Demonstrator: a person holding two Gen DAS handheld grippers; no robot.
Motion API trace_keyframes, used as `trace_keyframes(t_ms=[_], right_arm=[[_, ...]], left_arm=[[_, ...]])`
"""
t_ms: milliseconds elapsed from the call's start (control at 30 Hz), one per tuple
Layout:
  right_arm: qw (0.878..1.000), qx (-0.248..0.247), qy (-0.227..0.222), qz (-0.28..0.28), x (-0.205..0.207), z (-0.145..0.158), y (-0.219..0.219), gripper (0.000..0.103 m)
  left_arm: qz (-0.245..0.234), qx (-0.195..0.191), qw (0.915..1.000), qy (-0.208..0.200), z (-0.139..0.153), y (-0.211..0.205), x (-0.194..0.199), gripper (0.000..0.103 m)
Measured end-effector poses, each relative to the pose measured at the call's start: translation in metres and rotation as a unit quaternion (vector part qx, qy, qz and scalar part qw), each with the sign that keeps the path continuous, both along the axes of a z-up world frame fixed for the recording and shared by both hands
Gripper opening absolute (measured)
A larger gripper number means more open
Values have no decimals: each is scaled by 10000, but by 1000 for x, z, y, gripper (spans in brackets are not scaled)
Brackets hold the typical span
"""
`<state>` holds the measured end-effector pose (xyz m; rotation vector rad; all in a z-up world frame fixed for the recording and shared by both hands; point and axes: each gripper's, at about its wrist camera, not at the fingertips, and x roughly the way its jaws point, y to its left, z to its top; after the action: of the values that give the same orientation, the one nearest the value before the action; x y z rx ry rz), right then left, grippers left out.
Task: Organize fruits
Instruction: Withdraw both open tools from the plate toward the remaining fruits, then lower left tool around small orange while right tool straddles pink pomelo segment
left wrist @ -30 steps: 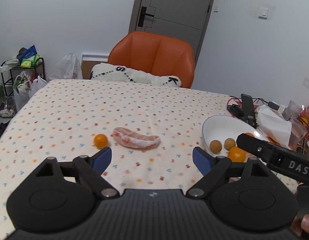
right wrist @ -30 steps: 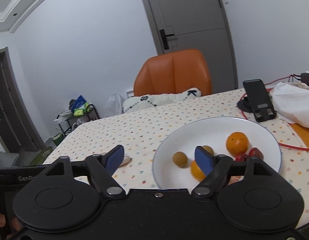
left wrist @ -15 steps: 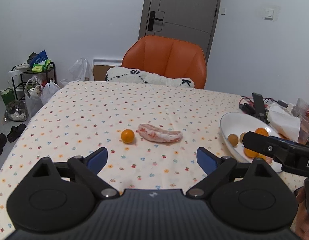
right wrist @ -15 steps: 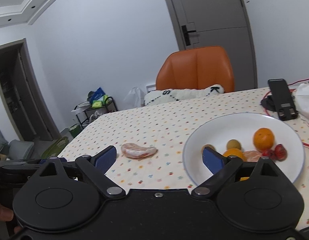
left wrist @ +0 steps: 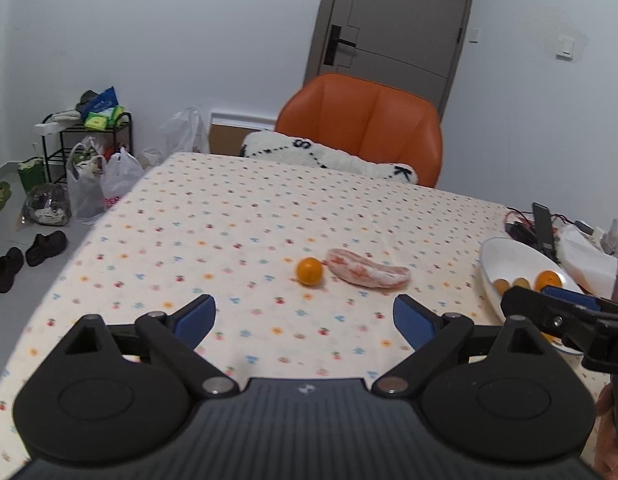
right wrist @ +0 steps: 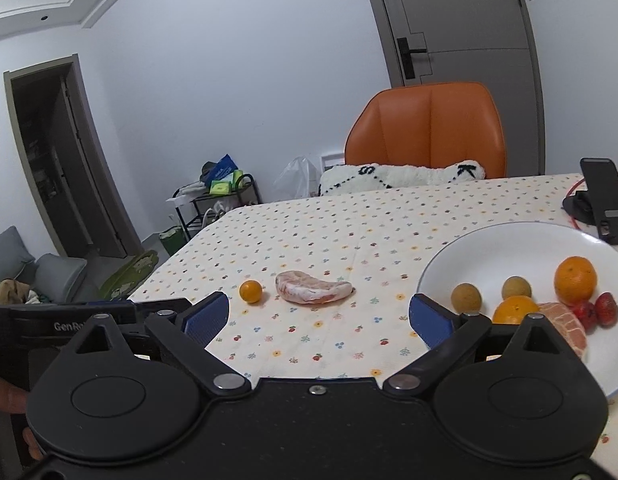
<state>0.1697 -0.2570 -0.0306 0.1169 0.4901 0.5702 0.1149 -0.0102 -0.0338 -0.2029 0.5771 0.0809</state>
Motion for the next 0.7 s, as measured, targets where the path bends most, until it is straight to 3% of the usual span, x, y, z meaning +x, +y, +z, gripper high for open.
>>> trace_keyframes(t_ms=[300,467,700], right_arm=[[9997,-149,61,165,19,-2,18,96],[9991,-259,198,285,32,-5,31,89],[9983,-297,362,341,52,-8,45,86]], left_arm=[[82,93,9999,46,0,18,10,92],[19,148,9998,92,2,22,20,92],[-131,42,9994,305,-1,21,42,82]])
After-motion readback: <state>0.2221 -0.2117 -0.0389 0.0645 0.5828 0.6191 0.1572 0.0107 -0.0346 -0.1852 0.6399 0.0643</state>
